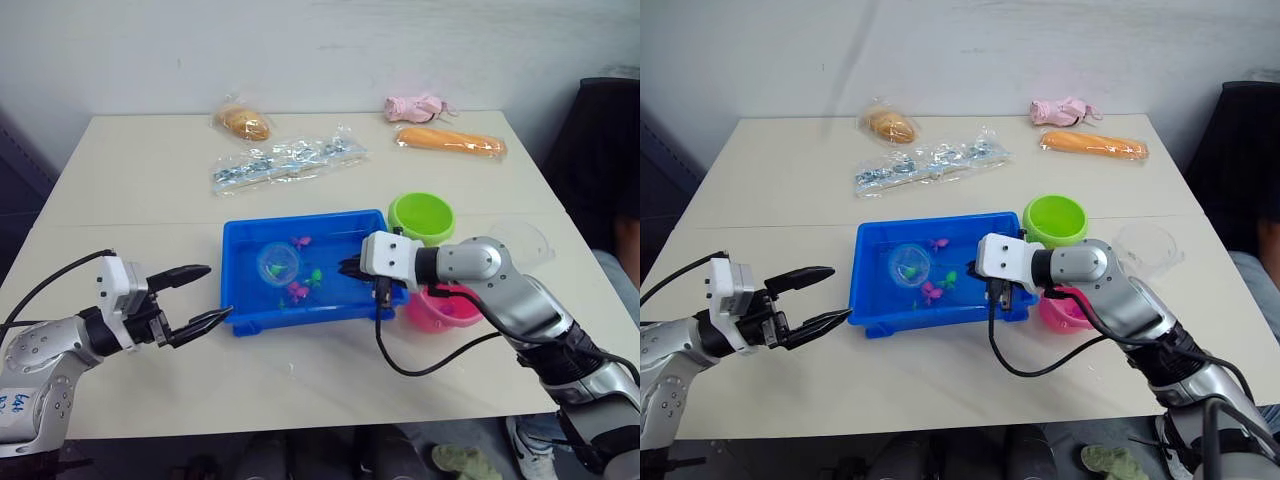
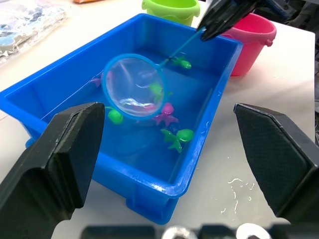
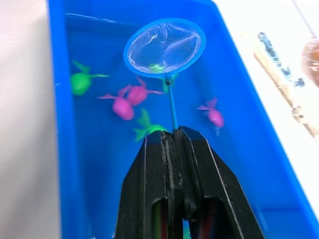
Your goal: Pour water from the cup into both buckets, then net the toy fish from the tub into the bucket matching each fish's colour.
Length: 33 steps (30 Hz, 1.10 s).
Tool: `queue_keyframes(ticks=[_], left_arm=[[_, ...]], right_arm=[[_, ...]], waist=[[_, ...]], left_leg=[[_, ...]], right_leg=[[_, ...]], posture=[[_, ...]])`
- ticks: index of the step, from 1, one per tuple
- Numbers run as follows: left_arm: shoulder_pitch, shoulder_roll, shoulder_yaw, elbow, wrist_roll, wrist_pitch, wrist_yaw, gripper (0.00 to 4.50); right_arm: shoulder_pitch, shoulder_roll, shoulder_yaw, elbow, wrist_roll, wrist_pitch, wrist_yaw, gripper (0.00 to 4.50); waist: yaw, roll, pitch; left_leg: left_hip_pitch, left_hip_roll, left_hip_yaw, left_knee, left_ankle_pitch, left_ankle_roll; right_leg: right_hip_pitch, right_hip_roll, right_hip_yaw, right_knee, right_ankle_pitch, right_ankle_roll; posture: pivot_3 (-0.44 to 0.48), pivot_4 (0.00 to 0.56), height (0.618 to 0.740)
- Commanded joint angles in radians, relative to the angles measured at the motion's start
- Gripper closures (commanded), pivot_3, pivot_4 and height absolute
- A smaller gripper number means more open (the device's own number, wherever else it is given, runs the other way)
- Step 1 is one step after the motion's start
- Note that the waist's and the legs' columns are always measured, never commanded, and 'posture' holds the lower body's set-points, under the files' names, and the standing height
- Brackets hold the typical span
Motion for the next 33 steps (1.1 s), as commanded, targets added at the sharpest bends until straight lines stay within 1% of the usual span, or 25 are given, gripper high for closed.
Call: queue_keyframes(ticks=[1,10,21,33], left_arm=[[-0.011,0.007,-0.005,-0.011,0.006,-0.017,0.001,0.03],[-0.023,0.003,-0.015,-0.005,0.010,-0.022,0.004,0.03],[-0.022,-0.002,-0.021,-0.004,0.006,-0.027,0.006,0.03],[-0.022,-0.001,-0.022,-0.005,0.002,-0.026,0.002,0.03]], right_arm=[[0.003,-0.003,-0.034,-0.004,-0.029,-0.025,0.024,4.50],[0.011,-0.002,-0.038,0.067,-0.128,-0.075,0.025,4.50],[0.028,0.009,-0.078,0.091,-0.150,-0.070,0.019,4.50],[0.052,-0.061,-0.085,0.111,-0.203,-0.164,0.066,4.50]], waist=[[0.001,0.000,0.000],[-0.001,0.000,0.000],[-0.001,0.000,0.000],[-0.002,0.000,0.000]], left_leg=[[0.000,0.000,0.000,0.000,0.000,0.000],[0.000,0.000,0.000,0.000,0.000,0.000],[0.000,0.000,0.000,0.000,0.000,0.000],[0.000,0.000,0.000,0.000,0.000,0.000]], right_leg=[[0.000,0.000,0.000,0.000,0.000,0.000],[0.000,0.000,0.000,0.000,0.000,0.000],[0.000,0.000,0.000,0.000,0.000,0.000],[0.000,0.000,0.000,0.000,0.000,0.000]], posture=[[0.000,0.150,0.740],[0.000,0.150,0.740],[0.000,0.150,0.740],[0.000,0.150,0.740]])
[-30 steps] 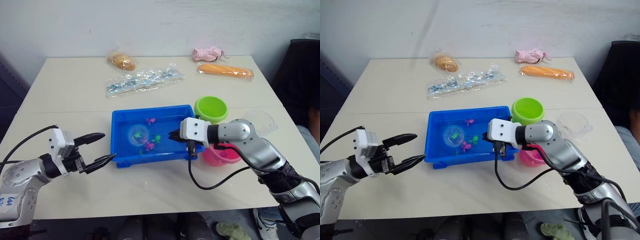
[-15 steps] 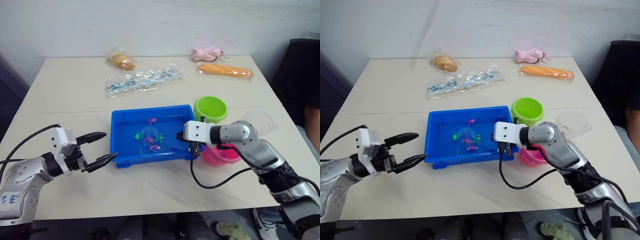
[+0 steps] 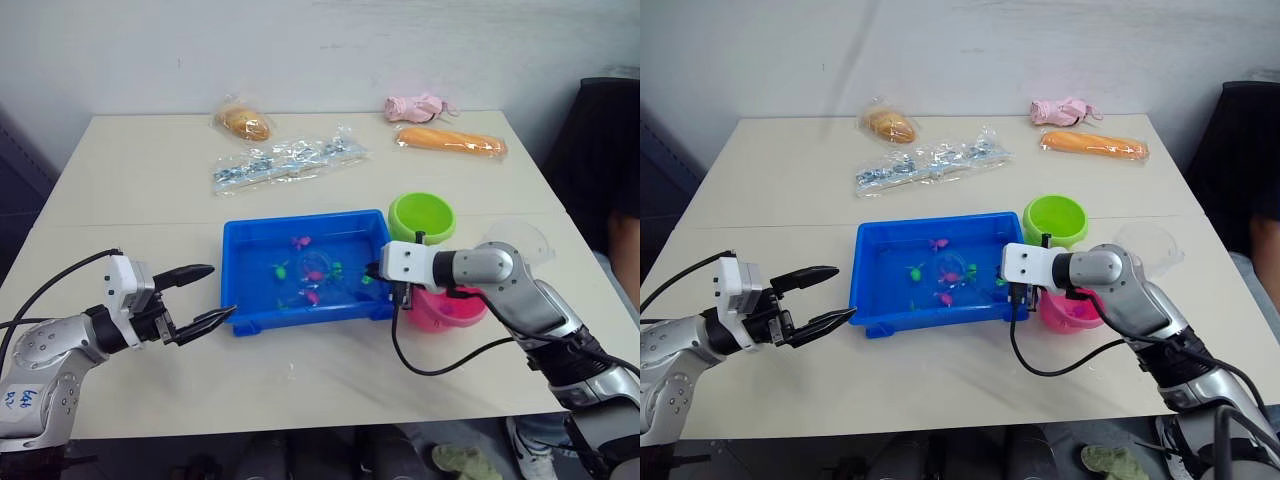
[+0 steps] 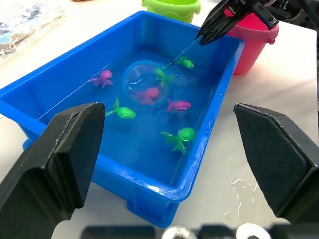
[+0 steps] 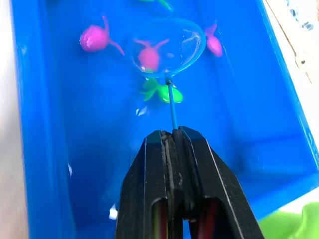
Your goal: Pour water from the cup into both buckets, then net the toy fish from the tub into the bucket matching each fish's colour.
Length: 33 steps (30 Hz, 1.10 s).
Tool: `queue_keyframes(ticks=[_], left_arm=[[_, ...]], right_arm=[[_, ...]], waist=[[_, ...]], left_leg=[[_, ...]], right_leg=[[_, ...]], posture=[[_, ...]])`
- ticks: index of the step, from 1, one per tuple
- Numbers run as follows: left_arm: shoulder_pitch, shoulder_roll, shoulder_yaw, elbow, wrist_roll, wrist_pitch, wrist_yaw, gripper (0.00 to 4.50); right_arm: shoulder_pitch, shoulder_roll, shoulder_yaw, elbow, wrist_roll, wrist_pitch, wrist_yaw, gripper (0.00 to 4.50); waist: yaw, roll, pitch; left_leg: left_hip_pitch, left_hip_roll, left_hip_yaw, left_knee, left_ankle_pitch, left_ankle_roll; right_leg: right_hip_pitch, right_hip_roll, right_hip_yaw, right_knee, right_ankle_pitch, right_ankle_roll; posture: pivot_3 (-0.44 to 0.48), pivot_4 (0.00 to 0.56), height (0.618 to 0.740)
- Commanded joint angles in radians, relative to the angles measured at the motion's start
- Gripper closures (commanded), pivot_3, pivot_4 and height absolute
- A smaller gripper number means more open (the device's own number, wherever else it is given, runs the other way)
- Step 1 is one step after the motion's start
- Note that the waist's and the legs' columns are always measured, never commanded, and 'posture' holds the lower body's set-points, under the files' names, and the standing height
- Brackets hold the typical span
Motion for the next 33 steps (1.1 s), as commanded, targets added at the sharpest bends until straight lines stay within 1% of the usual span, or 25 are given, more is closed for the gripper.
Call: queue_keyframes(ticks=[1,4,10,16,21,28,31,33], left_arm=[[-0.002,0.001,0.005,-0.019,-0.010,-0.015,-0.007,0.03],[0.000,0.005,0.004,-0.020,-0.011,-0.015,-0.016,0.03],[0.003,0.008,0.008,-0.023,-0.009,-0.017,-0.029,0.03],[0.017,0.013,0.018,-0.032,-0.009,-0.018,-0.034,0.03],[0.025,0.018,0.026,-0.028,-0.008,-0.025,-0.039,0.03],[0.016,0.011,0.010,-0.024,-0.005,-0.038,-0.040,0.03],[0.000,0.016,-0.012,-0.031,-0.010,-0.039,-0.059,0.03],[-0.015,0.031,-0.032,-0.044,-0.023,-0.031,-0.094,0.03]], right_arm=[[0.000,-0.014,-0.033,-0.021,-0.009,-0.036,0.023,4.50],[0.001,-0.011,-0.039,-0.032,0.016,-0.026,0.054,4.50],[0.014,0.018,-0.046,-0.093,0.110,0.098,0.131,4.50],[0.016,0.033,-0.076,-0.137,0.178,0.228,0.153,4.50],[0.021,0.023,-0.134,-0.176,0.284,0.385,0.169,4.50],[0.032,0.012,-0.211,-0.191,0.363,0.483,0.155,4.50],[0.037,-0.012,-0.287,-0.218,0.419,0.537,0.146,4.50],[0.063,-0.022,-0.364,-0.249,0.482,0.545,0.149,4.50]], waist=[[0.000,0.000,0.000],[0.000,0.000,0.000],[0.001,0.000,0.000],[0.002,0.000,0.000],[0.004,0.000,0.000],[0.004,0.000,0.000],[0.005,0.000,0.000],[0.007,0.000,0.000]], left_leg=[[0.000,0.000,0.000,0.000,0.000,0.000],[0.000,0.000,0.000,0.000,0.000,0.000],[0.000,0.000,0.000,0.000,0.000,0.000],[0.000,0.000,0.000,0.000,0.000,0.000],[0.000,0.000,-0.001,0.000,0.000,0.000],[0.000,0.000,-0.001,0.000,0.000,0.000],[0.000,0.000,-0.001,0.000,0.000,0.000],[0.000,0.000,-0.001,0.000,0.000,0.000]], right_leg=[[0.000,0.000,0.000,0.000,0.000,0.000],[0.000,0.000,0.000,0.000,0.000,0.000],[0.000,0.000,0.000,0.000,0.000,0.000],[0.000,0.000,0.000,0.000,0.000,0.000],[0.000,0.000,0.000,0.000,0.000,0.000],[0.000,-0.001,0.000,0.000,0.000,0.000],[0.000,-0.001,0.000,0.000,0.000,0.000],[0.000,-0.001,0.000,0.000,0.000,0.000]], posture=[[0.000,0.150,0.740],[0.000,0.150,0.740],[0.000,0.150,0.740],[0.000,0.150,0.740],[0.000,0.150,0.740],[0.000,0.150,0.740],[0.000,0.150,0.740],[0.000,0.150,0.740]])
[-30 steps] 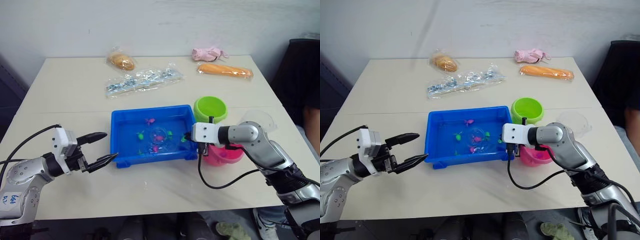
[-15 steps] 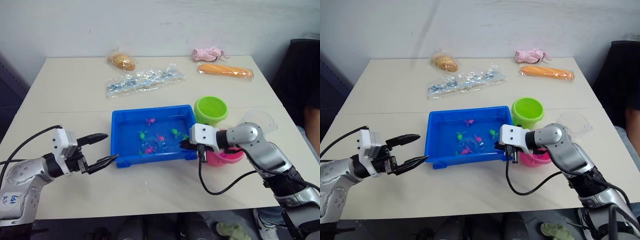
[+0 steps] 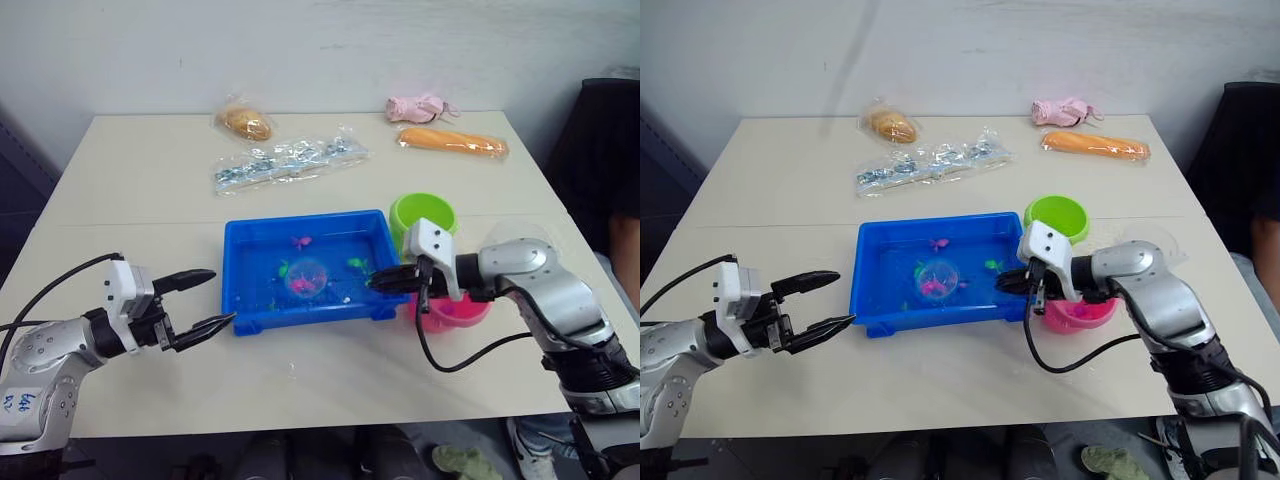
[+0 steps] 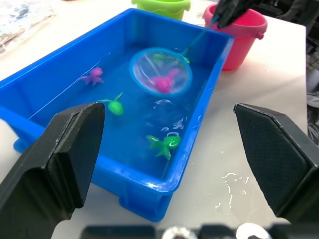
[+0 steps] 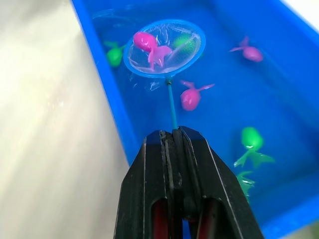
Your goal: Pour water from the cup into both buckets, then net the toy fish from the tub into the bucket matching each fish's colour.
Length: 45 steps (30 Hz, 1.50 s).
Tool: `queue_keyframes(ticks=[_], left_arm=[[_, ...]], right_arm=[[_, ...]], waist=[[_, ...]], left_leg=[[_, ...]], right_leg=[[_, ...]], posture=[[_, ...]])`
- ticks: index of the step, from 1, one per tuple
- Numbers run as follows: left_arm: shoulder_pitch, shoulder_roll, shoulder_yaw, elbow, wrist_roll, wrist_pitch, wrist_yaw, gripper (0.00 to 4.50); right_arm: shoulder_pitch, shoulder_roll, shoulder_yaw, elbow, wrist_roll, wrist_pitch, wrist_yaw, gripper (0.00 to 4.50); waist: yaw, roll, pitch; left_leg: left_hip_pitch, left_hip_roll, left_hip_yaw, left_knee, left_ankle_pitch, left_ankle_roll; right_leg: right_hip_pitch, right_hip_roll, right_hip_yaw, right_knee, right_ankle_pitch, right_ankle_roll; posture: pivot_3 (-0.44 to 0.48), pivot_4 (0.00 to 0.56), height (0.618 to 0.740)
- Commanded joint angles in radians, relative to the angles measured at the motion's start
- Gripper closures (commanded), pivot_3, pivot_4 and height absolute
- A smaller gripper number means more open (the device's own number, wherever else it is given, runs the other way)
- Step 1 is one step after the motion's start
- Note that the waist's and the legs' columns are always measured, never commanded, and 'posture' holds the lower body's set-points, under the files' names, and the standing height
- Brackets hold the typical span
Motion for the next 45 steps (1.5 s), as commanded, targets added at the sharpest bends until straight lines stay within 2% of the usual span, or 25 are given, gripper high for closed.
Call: queue_keyframes(ticks=[1,6,12,16,21,25,30,38,45], left_arm=[[-0.026,0.036,-0.029,-0.051,-0.033,0.002,-0.069,0.03],[-0.082,0.061,-0.083,-0.067,-0.075,0.038,-0.138,0.03],[-0.234,0.004,-0.175,-0.039,-0.088,0.075,-0.125,0.03],[-0.306,-0.036,-0.240,-0.002,-0.076,0.082,-0.147,0.03],[-0.393,-0.061,-0.289,0.092,-0.049,0.061,-0.185,0.03],[-0.441,-0.079,-0.314,0.145,-0.032,0.049,-0.206,0.03],[-0.465,-0.098,-0.335,0.168,-0.018,0.043,-0.223,0.03],[-0.472,-0.113,-0.338,0.172,-0.009,0.038,-0.218,0.03],[-0.458,-0.130,-0.339,0.178,0.001,0.028,-0.206,0.03]], right_arm=[[0.043,-0.036,-0.161,-0.093,0.119,0.021,0.012,4.50],[0.166,-0.082,-0.349,-0.187,0.228,0.062,-0.017,4.50],[0.427,-0.129,-0.648,-0.319,0.343,0.116,-0.038,4.50],[0.615,-0.113,-0.862,-0.409,0.414,0.177,-0.082,4.50],[0.839,-0.051,-1.041,-0.478,0.392,0.136,-0.114,4.50],[0.989,0.023,-1.059,-0.478,0.240,-0.091,-0.100,4.50],[1.067,0.115,-1.029,-0.410,0.084,-0.363,-0.130,4.50],[1.087,0.127,-0.947,-0.341,-0.112,-0.673,-0.192,4.50],[1.072,0.122,-0.907,-0.258,-0.331,-1.002,-0.303,4.50]], waist=[[0.002,0.000,0.000],[0.003,0.000,0.000],[0.019,0.000,0.000],[0.026,0.000,0.000],[0.028,0.000,0.000],[0.027,0.000,0.000],[0.024,0.001,0.000],[0.024,0.001,-0.001],[0.026,0.001,-0.001]], left_leg=[[0.000,0.000,0.000,0.000,0.000,0.000],[0.000,0.000,0.000,-0.001,0.000,0.000],[0.001,0.000,0.000,0.000,0.000,0.000],[0.002,0.000,0.001,0.000,0.000,0.000],[0.002,-0.001,0.001,0.000,0.000,0.000],[0.003,-0.005,0.001,0.000,0.000,0.000],[0.003,-0.006,0.001,0.000,0.000,0.000],[0.004,-0.006,0.001,0.000,0.000,0.000],[0.004,-0.006,0.001,0.000,0.001,0.000]], right_leg=[[0.000,0.000,0.000,0.000,0.000,0.000],[0.000,0.000,0.000,0.000,0.000,0.000],[0.001,0.001,0.000,0.000,0.000,0.000],[0.002,0.002,0.001,0.000,0.000,0.000],[0.003,0.003,0.001,0.000,0.000,0.000],[0.003,0.003,0.002,-0.001,0.000,0.000],[0.003,0.003,0.003,-0.001,0.001,0.001],[0.003,0.003,0.004,0.000,0.001,0.001],[0.004,0.003,0.004,0.000,0.001,0.001]], posture=[[0.000,0.150,0.740],[0.000,0.150,0.740],[0.000,0.150,0.740],[0.000,0.150,0.740],[0.000,0.150,0.740],[0.000,0.150,0.740],[0.000,0.150,0.740],[0.000,0.150,0.740],[0.000,0.150,0.740]])
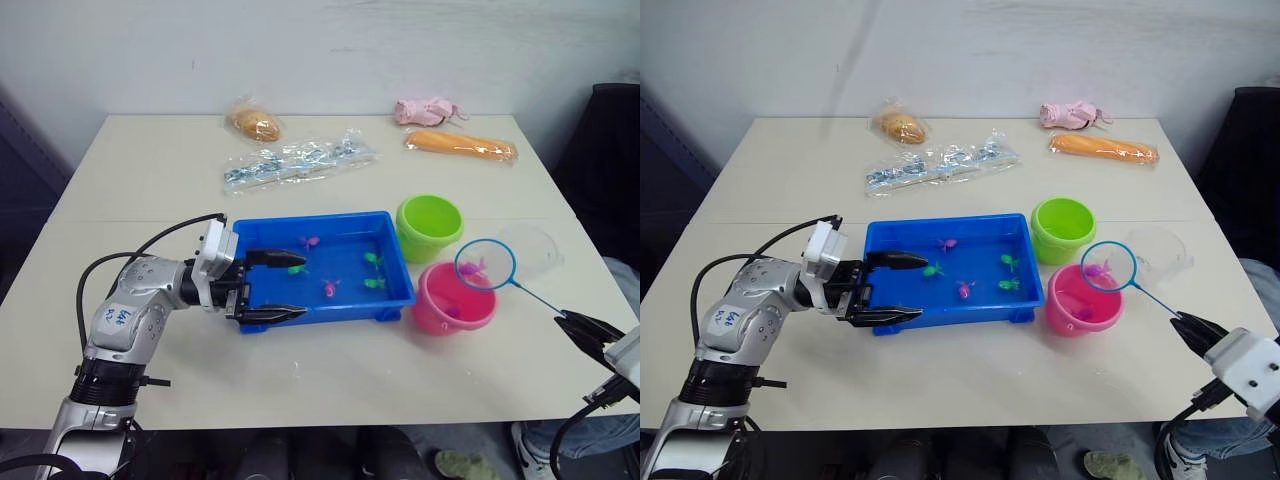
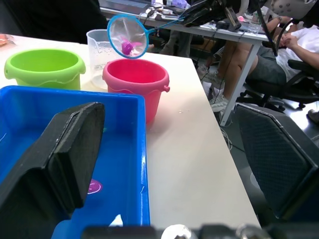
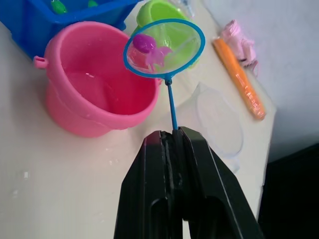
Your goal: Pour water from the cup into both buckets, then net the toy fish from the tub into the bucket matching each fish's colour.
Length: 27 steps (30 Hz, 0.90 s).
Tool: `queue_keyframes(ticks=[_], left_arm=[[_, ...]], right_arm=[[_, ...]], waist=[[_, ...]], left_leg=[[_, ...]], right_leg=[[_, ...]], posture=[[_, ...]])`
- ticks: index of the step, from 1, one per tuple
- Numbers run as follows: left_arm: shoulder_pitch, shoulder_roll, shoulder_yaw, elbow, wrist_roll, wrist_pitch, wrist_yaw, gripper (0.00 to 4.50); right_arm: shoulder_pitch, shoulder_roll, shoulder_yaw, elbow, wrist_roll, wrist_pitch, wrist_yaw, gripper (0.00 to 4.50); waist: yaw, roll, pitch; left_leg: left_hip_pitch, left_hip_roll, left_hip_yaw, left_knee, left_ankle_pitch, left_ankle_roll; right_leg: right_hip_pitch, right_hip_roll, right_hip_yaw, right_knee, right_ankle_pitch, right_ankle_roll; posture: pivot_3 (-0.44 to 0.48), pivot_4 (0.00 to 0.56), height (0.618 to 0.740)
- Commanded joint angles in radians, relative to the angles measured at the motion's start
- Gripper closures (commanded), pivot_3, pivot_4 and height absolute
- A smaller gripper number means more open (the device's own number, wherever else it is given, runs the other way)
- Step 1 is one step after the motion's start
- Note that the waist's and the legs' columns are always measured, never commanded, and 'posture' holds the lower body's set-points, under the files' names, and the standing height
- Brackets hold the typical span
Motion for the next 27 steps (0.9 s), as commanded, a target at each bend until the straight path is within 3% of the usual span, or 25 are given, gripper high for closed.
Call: queue_keyframes(ticks=[1,6,12,19,24,26,27], left_arm=[[0.003,-0.009,0.008,-0.016,0.007,-0.021,0.004,0.03],[0.017,-0.012,0.013,-0.028,0.004,-0.016,0.017,0.03],[0.026,-0.010,0.016,-0.014,0.007,-0.022,0.020,0.03],[0.030,-0.015,0.022,0.009,0.013,-0.038,0.024,0.03],[0.054,-0.007,0.065,0.015,-0.001,-0.032,0.047,0.03],[0.072,0.008,0.096,0.013,-0.021,0.000,0.061,0.03],[0.089,0.024,0.117,0.008,-0.031,0.014,0.061,0.03]], right_arm=[[0.008,-0.008,-0.001,0.049,-0.153,-0.223,-0.080,4.50],[0.011,-0.046,-0.002,0.161,-0.393,-0.537,-0.221,4.50],[-0.013,-0.055,-0.037,0.237,-0.508,-0.650,-0.382,4.50],[0.046,-0.063,-0.047,0.264,-0.540,-0.718,-0.462,4.50],[0.117,-0.081,0.151,0.029,0.109,-0.282,-0.321,4.50],[0.108,-0.132,0.206,-0.132,0.444,-0.006,-0.370,4.50],[0.039,-0.187,0.243,-0.181,0.554,0.097,-0.392,4.50]], waist=[[0.000,0.000,0.000],[-0.003,0.000,0.000],[-0.003,0.000,0.000],[-0.003,0.000,0.000],[-0.009,0.000,0.000],[-0.019,0.001,0.000],[-0.023,0.001,0.000]], left_leg=[[0.000,0.000,0.000,0.000,0.000,0.000],[0.000,0.000,0.000,0.000,0.000,0.000],[0.001,0.005,0.000,0.000,0.001,-0.001],[0.001,0.006,0.000,0.000,0.001,-0.001],[0.002,0.007,0.000,0.000,0.001,-0.001],[0.003,0.008,0.000,0.000,0.001,-0.001],[0.004,0.008,0.000,0.000,0.001,-0.001]], right_leg=[[0.000,0.000,0.000,0.000,0.000,0.000],[0.000,0.000,0.000,0.000,0.000,0.000],[0.000,0.000,0.001,0.000,0.000,0.000],[0.000,0.001,0.001,0.000,0.000,0.000],[0.001,0.001,0.001,0.000,0.000,-0.001],[0.001,0.001,0.001,0.003,-0.001,-0.001],[0.002,0.000,0.001,0.004,-0.001,-0.001]], posture=[[0.000,0.150,0.740],[0.000,0.150,0.740],[0.000,0.150,0.740],[0.000,0.150,0.740],[0.000,0.150,0.740],[0.000,0.150,0.740],[0.000,0.150,0.740]])
